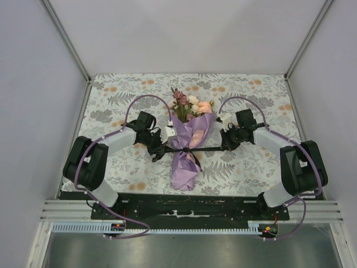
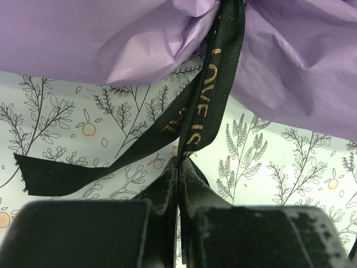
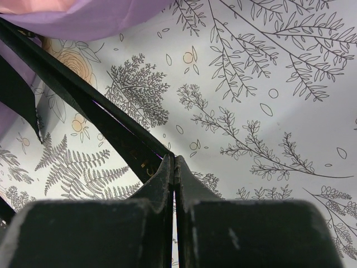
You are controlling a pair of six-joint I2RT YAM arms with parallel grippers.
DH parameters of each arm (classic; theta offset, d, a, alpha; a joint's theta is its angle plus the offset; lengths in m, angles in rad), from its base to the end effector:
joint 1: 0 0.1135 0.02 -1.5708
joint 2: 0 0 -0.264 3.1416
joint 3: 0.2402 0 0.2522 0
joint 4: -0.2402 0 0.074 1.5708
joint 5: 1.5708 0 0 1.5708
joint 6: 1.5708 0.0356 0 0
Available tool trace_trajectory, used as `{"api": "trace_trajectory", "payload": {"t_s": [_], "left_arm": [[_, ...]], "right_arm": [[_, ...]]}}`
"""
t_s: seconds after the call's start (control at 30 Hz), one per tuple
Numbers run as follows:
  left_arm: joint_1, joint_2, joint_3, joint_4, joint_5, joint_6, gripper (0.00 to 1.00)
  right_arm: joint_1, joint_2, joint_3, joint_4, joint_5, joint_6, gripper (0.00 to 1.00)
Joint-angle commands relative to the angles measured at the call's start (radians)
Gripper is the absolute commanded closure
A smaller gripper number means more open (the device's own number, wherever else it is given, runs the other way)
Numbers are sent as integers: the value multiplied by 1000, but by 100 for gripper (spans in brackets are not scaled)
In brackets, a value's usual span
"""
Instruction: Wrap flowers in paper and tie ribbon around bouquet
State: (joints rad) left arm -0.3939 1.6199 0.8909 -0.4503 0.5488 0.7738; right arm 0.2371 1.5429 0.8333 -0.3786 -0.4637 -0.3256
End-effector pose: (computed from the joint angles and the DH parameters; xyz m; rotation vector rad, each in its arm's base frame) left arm 0.2657 -0.1305 0.1623 1.5497 2.0830 -0.6195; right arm 0.2749 0.0828 0.1696 -0.8615 2.4402 0.5812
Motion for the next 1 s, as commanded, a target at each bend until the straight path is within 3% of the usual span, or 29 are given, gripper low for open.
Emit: {"api": "trace_trajectory", "payload": {"t_s": [0.0,0.67,0.97], "left_arm": [[41,11,-1,-68,-148,50,98],[75,40,6,-87,-159,65,98],[29,110,157,-56,-32,-114,98]], "right_arm": [[-58,29,21,-22,192,-69,100],[-117,88,43,-11,208,-99,100],[-110,118,193,-23,41,22,100]]}}
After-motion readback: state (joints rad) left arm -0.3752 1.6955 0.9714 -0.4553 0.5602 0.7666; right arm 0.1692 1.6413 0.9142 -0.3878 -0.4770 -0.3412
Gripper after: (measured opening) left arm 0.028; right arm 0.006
